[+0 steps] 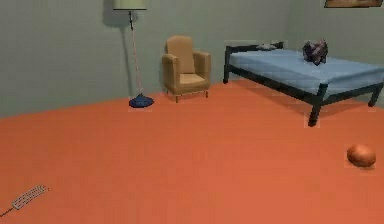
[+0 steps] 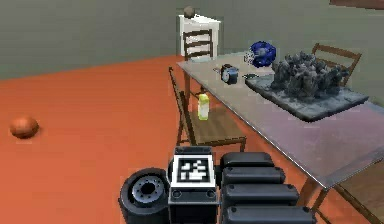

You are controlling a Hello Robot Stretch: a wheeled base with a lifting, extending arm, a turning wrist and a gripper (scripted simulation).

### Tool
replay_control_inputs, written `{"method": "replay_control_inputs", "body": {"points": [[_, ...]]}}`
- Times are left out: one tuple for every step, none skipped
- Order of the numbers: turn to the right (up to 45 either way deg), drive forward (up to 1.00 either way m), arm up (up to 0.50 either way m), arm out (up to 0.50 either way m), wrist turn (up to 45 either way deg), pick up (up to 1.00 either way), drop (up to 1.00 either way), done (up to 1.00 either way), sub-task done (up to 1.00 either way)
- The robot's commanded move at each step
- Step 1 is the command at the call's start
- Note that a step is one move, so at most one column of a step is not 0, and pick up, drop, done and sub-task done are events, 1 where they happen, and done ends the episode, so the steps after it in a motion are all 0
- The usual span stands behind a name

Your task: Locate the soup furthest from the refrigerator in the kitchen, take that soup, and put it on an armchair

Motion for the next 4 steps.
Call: {"method": "replay_control_inputs", "body": {"points": [[-3.0,0.0,0.0,0.0,0.0,0.0,0.0,0.0,0.0],[0.0,1.0,0.0,0.0,0.0,0.0,0.0,0.0,0.0],[0.0,1.0,0.0,0.0,0.0,0.0,0.0,0.0,0.0],[0.0,0.9,0.0,0.0,0.0,0.0,0.0,0.0,0.0]]}}
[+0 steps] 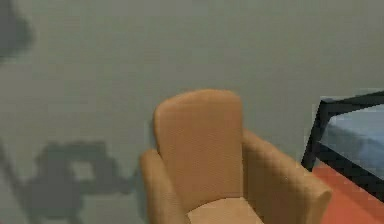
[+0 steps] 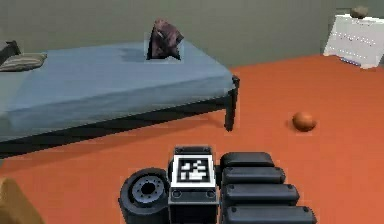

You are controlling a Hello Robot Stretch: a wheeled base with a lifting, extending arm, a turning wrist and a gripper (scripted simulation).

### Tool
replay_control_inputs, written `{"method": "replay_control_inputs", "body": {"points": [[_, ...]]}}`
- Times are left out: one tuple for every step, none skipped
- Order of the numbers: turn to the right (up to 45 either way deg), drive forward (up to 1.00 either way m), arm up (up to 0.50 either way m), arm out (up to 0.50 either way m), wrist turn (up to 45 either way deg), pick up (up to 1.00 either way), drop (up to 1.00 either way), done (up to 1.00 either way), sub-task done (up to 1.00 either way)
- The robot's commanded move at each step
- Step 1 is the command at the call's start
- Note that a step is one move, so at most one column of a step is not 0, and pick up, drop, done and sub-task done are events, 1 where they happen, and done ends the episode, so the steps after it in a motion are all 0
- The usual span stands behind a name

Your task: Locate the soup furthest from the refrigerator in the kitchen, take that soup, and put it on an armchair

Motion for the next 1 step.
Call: {"method": "replay_control_inputs", "body": {"points": [[45.0,0.0,0.0,0.0,0.0,0.0,0.0,0.0,0.0]]}}
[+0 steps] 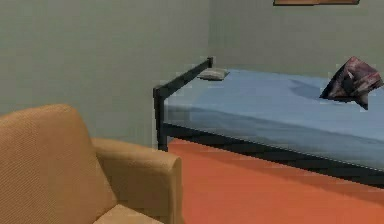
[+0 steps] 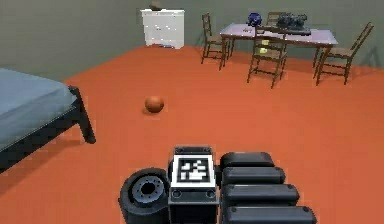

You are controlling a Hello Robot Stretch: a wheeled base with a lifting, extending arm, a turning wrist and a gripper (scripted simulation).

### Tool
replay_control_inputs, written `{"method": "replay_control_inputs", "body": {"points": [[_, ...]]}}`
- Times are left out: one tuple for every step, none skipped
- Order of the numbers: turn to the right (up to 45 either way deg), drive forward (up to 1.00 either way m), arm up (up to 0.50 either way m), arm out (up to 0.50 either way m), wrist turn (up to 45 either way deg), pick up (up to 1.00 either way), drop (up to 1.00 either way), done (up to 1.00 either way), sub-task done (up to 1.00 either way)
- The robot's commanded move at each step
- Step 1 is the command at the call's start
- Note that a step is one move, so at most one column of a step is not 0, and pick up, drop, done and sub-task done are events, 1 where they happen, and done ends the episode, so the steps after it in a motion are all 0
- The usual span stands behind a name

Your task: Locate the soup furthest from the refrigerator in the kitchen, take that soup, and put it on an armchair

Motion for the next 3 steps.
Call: {"method": "replay_control_inputs", "body": {"points": [[45.0,0.0,0.0,0.0,0.0,0.0,0.0,0.0,0.0],[-45.0,0.0,0.0,0.0,0.0,0.0,0.0,0.0,0.0],[-45.0,0.0,0.0,0.0,0.0,0.0,0.0,0.0,0.0]]}}
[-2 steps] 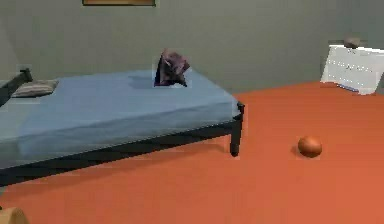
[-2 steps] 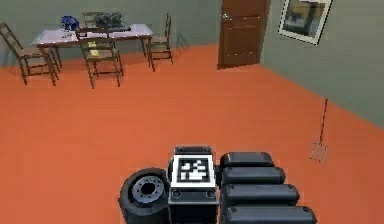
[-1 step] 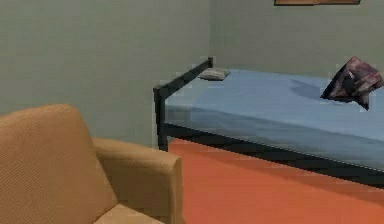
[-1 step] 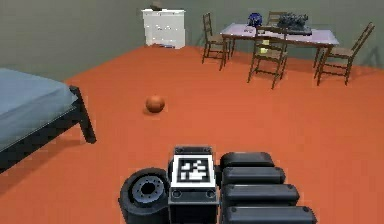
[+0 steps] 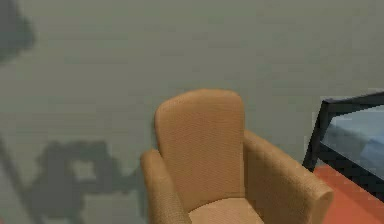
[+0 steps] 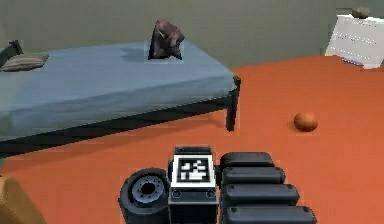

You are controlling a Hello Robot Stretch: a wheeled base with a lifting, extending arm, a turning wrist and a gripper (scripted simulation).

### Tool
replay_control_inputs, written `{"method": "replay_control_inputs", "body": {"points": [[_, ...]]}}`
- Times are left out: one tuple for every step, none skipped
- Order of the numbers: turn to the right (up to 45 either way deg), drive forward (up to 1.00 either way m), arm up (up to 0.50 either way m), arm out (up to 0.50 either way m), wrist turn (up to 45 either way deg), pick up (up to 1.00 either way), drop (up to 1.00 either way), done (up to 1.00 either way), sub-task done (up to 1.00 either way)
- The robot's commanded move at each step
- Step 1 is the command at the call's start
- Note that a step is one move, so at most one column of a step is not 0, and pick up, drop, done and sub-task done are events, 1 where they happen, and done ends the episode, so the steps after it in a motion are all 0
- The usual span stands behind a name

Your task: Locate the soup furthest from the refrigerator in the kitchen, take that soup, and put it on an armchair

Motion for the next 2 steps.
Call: {"method": "replay_control_inputs", "body": {"points": [[-6.0,0.0,0.0,0.0,0.0,0.0,0.0,0.0,0.0],[45.0,0.0,0.0,0.0,0.0,0.0,0.0,0.0,0.0]]}}
